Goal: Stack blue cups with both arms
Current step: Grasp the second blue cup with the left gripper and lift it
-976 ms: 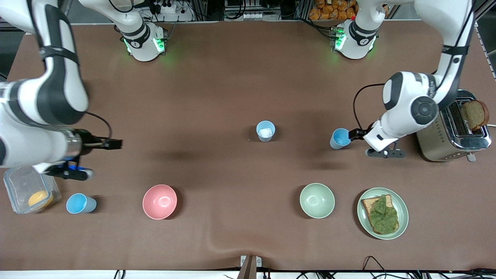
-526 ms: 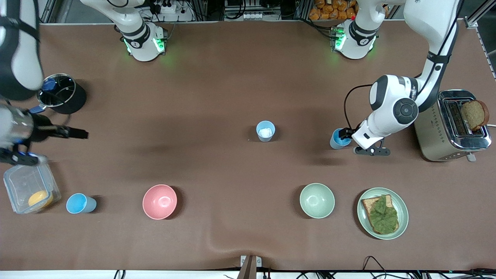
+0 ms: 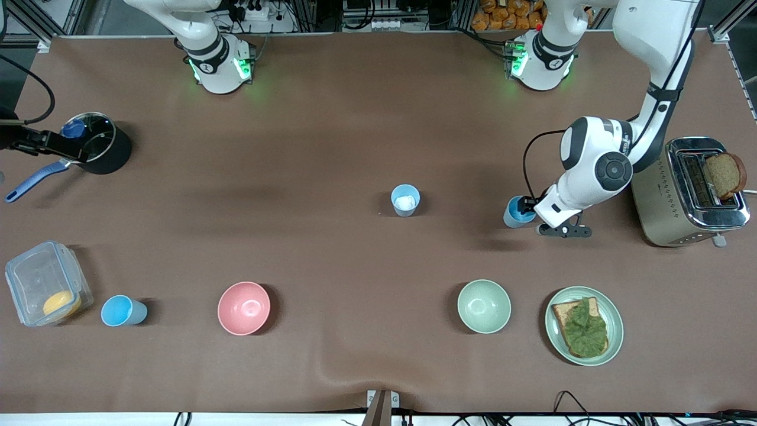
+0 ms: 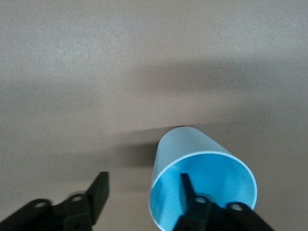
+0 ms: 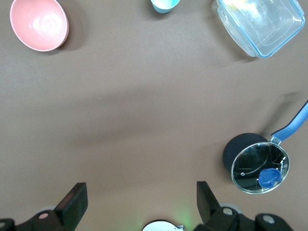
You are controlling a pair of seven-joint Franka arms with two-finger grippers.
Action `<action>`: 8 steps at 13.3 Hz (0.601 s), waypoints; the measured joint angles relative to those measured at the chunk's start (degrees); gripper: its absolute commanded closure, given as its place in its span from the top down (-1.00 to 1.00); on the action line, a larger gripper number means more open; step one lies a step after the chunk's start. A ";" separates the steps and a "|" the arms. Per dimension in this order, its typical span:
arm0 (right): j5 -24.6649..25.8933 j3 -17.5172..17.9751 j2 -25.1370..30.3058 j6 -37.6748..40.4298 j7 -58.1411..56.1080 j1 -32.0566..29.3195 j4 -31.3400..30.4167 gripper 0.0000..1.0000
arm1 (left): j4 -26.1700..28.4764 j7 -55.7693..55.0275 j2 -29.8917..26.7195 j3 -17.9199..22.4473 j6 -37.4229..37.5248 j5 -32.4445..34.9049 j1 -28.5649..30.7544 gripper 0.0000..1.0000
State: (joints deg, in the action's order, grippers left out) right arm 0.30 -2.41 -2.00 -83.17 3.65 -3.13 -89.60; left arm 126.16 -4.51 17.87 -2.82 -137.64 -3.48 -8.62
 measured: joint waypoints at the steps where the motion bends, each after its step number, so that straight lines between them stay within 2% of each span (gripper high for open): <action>1: 0.00 0.15 0.02 -0.38 0.00 0.00 0.23 1.00 | 0.00 0.02 0.07 0.00 -0.02 0.00 -0.02 -1.00; 8: 0.00 0.80 0.01 -0.75 0.08 1.59 1.83 1.00 | -0.73 0.00 -0.80 -0.05 -0.53 0.00 -0.78 -1.00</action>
State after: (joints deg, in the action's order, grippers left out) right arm 0.30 -1.61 -1.99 -83.92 3.73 -1.54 -87.77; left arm 125.44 -4.51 17.07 -2.88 -138.17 -3.48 -9.40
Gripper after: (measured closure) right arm 0.000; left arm 0.969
